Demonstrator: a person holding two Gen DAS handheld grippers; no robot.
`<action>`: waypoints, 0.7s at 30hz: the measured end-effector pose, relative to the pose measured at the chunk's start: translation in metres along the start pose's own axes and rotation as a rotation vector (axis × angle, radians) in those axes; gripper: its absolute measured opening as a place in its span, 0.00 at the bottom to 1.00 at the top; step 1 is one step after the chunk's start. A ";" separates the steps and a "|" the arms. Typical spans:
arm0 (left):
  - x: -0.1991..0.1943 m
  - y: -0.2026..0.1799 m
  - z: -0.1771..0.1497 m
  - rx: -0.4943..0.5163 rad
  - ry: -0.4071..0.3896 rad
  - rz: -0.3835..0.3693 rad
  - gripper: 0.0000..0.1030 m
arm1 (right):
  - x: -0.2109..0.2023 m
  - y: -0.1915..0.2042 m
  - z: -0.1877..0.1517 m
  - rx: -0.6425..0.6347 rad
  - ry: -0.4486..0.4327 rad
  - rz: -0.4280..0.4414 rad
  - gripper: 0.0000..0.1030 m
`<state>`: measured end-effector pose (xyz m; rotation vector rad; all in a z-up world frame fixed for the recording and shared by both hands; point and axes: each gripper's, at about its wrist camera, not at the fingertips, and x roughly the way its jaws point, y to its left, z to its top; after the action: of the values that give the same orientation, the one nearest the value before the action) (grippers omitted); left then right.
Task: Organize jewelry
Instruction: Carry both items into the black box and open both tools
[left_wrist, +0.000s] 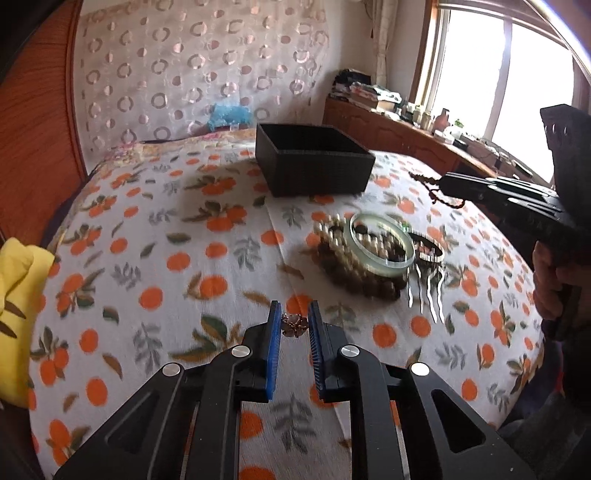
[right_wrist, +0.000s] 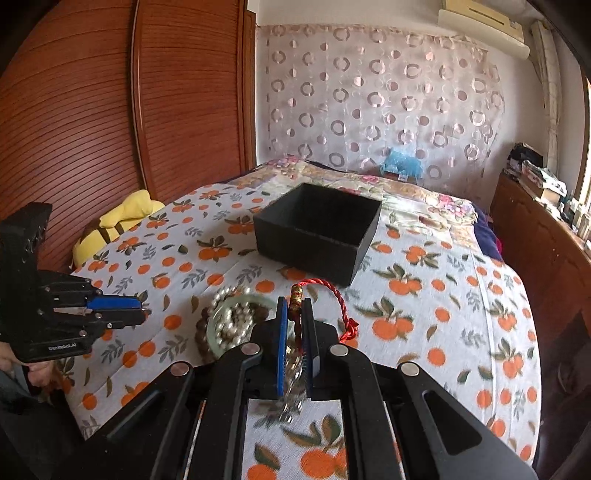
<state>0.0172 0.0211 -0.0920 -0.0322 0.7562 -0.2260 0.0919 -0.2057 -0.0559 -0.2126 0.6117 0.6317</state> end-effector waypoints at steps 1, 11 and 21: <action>0.000 0.001 0.004 0.001 -0.005 0.001 0.13 | 0.002 -0.001 0.004 -0.004 -0.004 -0.001 0.08; 0.011 0.006 0.053 0.025 -0.043 0.012 0.13 | 0.039 -0.018 0.048 -0.002 -0.010 0.025 0.08; 0.030 0.007 0.102 0.060 -0.060 0.030 0.13 | 0.091 -0.041 0.084 0.030 0.014 0.069 0.08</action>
<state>0.1096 0.0161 -0.0387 0.0294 0.6896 -0.2187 0.2142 -0.1631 -0.0416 -0.1682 0.6438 0.6878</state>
